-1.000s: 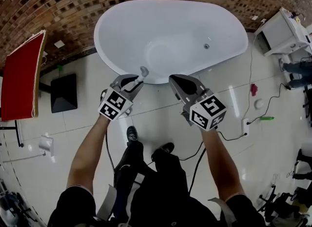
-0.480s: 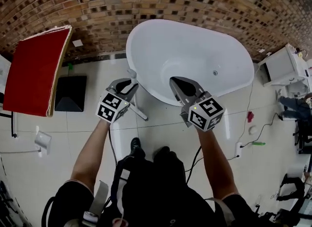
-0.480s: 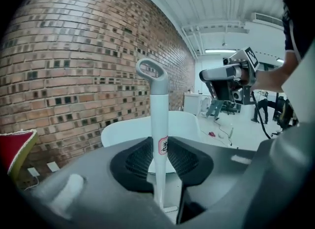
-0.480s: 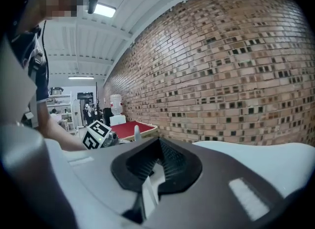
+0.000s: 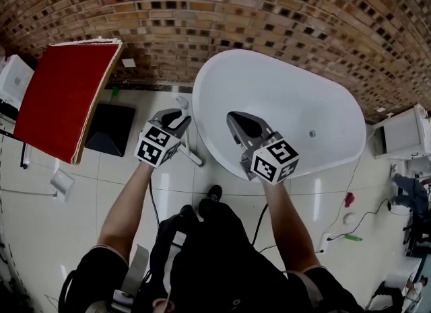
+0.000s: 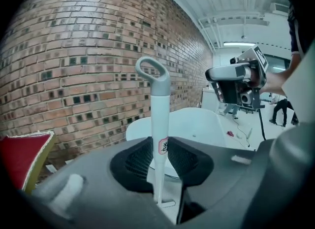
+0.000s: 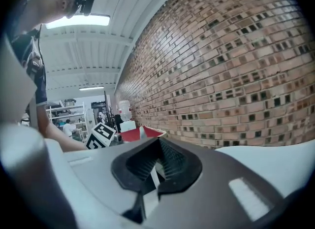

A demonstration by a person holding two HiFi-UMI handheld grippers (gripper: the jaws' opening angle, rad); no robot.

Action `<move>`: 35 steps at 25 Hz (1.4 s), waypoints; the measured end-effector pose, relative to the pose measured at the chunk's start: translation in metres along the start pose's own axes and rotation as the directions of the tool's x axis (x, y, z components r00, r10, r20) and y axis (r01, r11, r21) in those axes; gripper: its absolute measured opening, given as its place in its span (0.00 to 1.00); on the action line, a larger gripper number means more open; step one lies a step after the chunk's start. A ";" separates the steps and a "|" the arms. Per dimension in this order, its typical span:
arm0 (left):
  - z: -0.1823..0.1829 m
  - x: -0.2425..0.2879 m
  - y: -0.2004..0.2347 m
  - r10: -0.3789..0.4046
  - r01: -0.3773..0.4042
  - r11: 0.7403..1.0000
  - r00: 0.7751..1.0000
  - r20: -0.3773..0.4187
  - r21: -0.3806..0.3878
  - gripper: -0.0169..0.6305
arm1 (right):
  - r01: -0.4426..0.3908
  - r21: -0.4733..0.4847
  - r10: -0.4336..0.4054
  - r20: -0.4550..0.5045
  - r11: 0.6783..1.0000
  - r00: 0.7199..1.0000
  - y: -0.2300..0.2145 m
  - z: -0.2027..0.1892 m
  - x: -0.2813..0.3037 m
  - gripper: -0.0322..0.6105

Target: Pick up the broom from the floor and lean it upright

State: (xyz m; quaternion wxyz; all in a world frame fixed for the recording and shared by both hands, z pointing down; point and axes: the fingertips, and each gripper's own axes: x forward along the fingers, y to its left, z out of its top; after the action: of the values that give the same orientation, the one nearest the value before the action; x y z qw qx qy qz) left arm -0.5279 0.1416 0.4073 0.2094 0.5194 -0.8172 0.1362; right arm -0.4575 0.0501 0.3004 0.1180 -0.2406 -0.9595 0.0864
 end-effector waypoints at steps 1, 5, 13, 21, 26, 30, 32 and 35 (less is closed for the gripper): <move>0.002 0.002 0.009 0.015 -0.015 1.000 1.000 -0.010 -0.007 0.18 | -0.018 0.002 0.018 0.001 1.000 1.000 -0.003 0.002 0.008 0.05; 0.012 0.006 0.047 0.077 -0.078 0.996 0.996 -0.033 -0.032 0.18 | -0.070 -0.009 0.070 0.006 0.998 0.998 -0.018 0.018 0.035 0.05; 0.019 0.025 0.132 0.118 -0.120 0.992 0.992 -0.050 -0.043 0.18 | -0.091 -0.005 0.090 -0.026 0.996 0.996 -0.038 0.031 0.101 0.05; 0.016 0.069 0.218 0.060 -0.065 0.995 0.996 -0.058 -0.082 0.17 | -0.012 0.015 0.013 -0.026 1.000 1.000 -0.064 0.056 0.184 0.05; 0.020 0.108 0.253 0.026 -0.032 0.994 0.998 -0.058 -0.104 0.17 | 0.021 0.022 -0.020 -0.054 1.000 0.998 -0.075 0.059 0.213 0.05; 0.035 0.136 0.282 0.026 -0.031 0.993 0.999 -0.041 -0.114 0.18 | 0.055 0.030 -0.054 -0.051 0.998 0.997 -0.088 0.063 0.232 0.05; 0.041 0.151 0.295 0.029 -0.033 0.992 0.999 -0.038 -0.123 0.18 | 0.077 0.038 -0.076 -0.045 0.996 0.996 -0.096 0.066 0.238 0.05; 0.051 0.176 0.313 0.027 -0.030 0.991 0.999 -0.028 -0.132 0.18 | 0.114 0.044 -0.112 -0.038 0.993 0.993 -0.113 0.070 0.242 0.05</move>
State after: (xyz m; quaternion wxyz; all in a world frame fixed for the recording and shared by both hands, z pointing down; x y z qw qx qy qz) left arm -0.8867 0.1125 0.4462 0.2523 0.4907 -0.8289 0.0915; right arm -0.7337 0.0609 0.3035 0.1451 -0.1847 -0.9672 0.0972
